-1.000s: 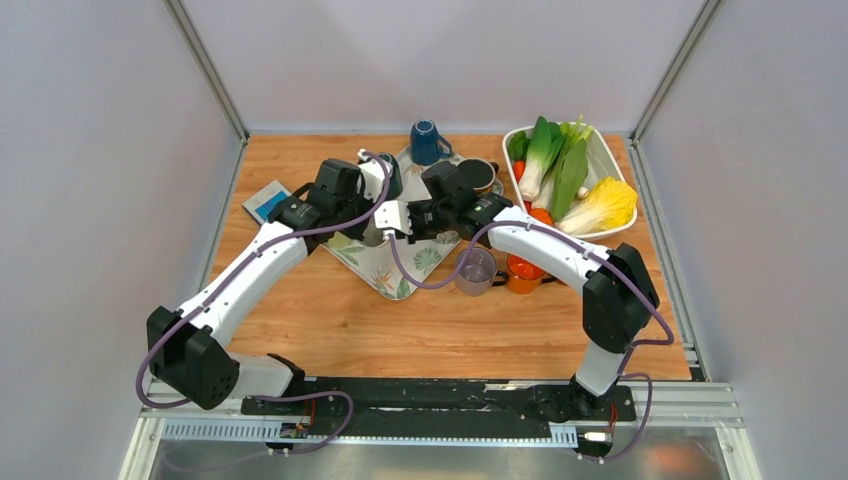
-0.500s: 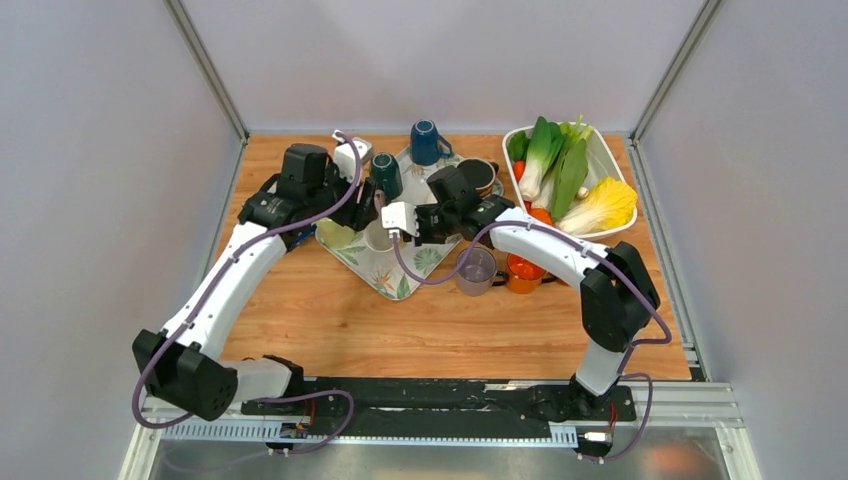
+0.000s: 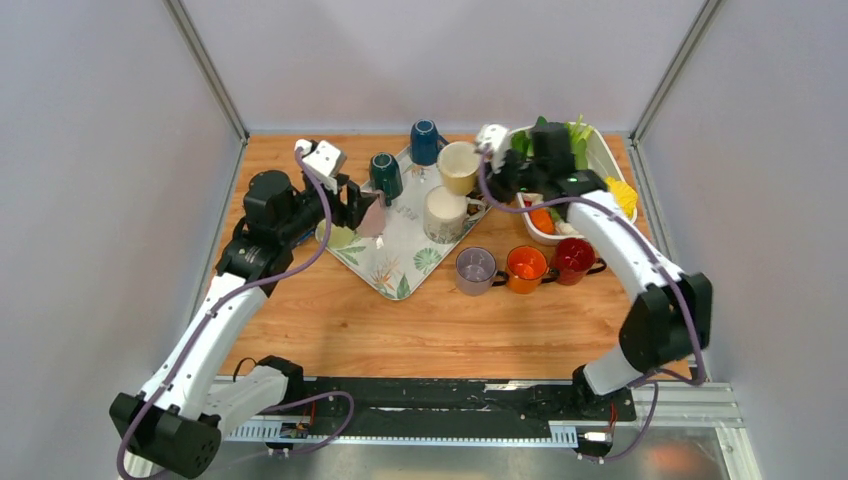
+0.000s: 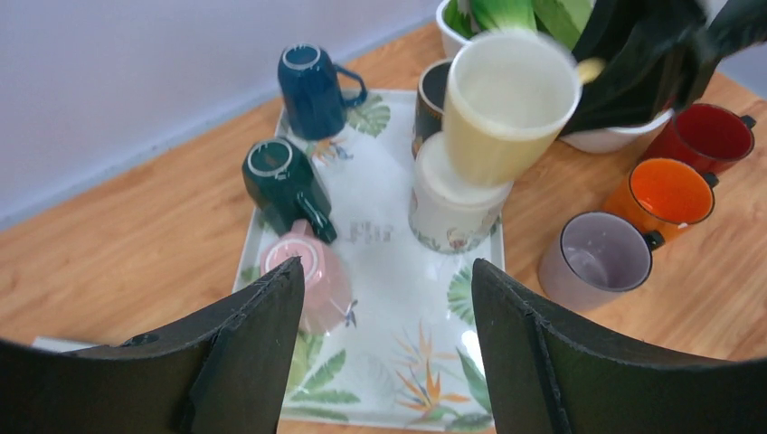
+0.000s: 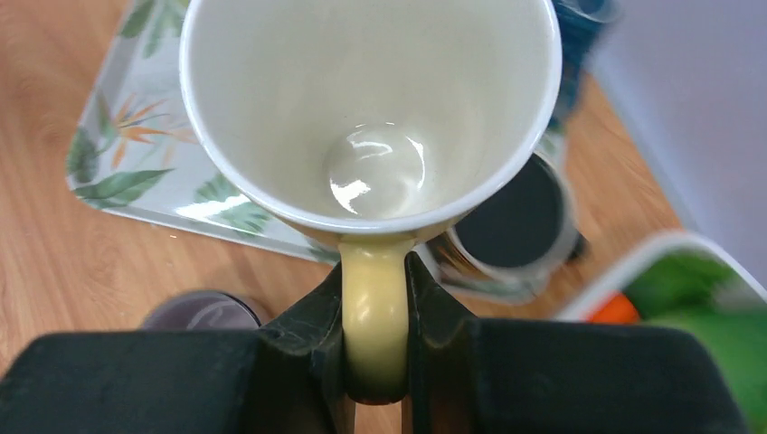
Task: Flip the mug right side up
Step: Place the cup at the corner of the board.
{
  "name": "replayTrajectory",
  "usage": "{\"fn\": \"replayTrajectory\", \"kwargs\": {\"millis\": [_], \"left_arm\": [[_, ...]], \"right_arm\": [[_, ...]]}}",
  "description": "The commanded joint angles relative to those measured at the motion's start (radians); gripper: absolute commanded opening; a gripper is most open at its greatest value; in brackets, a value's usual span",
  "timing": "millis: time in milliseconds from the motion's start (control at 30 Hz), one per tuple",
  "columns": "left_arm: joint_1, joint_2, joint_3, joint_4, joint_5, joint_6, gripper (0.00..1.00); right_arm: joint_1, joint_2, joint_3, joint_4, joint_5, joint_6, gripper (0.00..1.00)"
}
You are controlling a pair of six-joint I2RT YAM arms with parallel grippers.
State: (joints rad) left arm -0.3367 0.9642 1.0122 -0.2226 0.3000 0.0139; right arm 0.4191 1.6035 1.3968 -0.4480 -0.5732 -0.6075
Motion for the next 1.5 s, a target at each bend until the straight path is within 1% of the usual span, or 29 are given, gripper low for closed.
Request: {"fn": "replayTrajectory", "kwargs": {"millis": [0,133,200,267,333,400,500,567,667,733,867,1033,1467], "left_arm": [[0.000,0.075,0.043,0.128,0.096,0.035,0.76],[-0.001,0.116,0.073,0.114,0.104,0.003,0.74],[0.000,0.111,0.061,0.147,0.110,-0.006,0.74],[-0.001,0.102,0.049,0.161,0.123,-0.021,0.74],[-0.001,0.097,0.046,0.161,0.138,-0.038,0.74],[0.000,0.092,0.045,0.157,0.166,-0.036,0.74],[-0.002,0.086,0.043,0.146,0.197,-0.021,0.73],[-0.003,0.079,0.043,0.135,0.190,-0.003,0.73],[-0.004,0.065,0.039,0.105,0.179,0.049,0.73],[-0.003,0.056,0.035,0.087,0.174,0.080,0.73],[-0.003,0.045,0.033,0.065,0.152,0.113,0.73],[-0.003,0.046,0.048,0.033,0.154,0.142,0.73],[-0.003,0.062,0.076,-0.003,0.148,0.160,0.73]], "right_arm": [[-0.239,-0.263,-0.061,0.073,-0.053,0.163,0.00],[-0.503,-0.406,-0.168,0.011,-0.063,0.159,0.00],[-0.623,-0.452,-0.198,-0.056,-0.096,0.108,0.00],[-0.737,-0.485,-0.226,-0.122,-0.145,0.019,0.00],[-0.839,-0.491,-0.245,-0.202,-0.192,-0.097,0.00],[-0.922,-0.471,-0.260,-0.266,-0.199,-0.212,0.00],[-1.053,-0.421,-0.291,-0.289,-0.197,-0.331,0.00],[-1.112,-0.377,-0.303,-0.289,-0.200,-0.364,0.00],[-1.159,-0.332,-0.323,-0.295,-0.196,-0.426,0.00],[-1.166,-0.308,-0.347,-0.294,-0.188,-0.473,0.00],[-1.168,-0.263,-0.394,-0.285,-0.175,-0.507,0.00],[-1.167,-0.221,-0.448,-0.188,-0.149,-0.485,0.00],[-1.168,-0.136,-0.542,-0.056,-0.136,-0.478,0.00]]}}
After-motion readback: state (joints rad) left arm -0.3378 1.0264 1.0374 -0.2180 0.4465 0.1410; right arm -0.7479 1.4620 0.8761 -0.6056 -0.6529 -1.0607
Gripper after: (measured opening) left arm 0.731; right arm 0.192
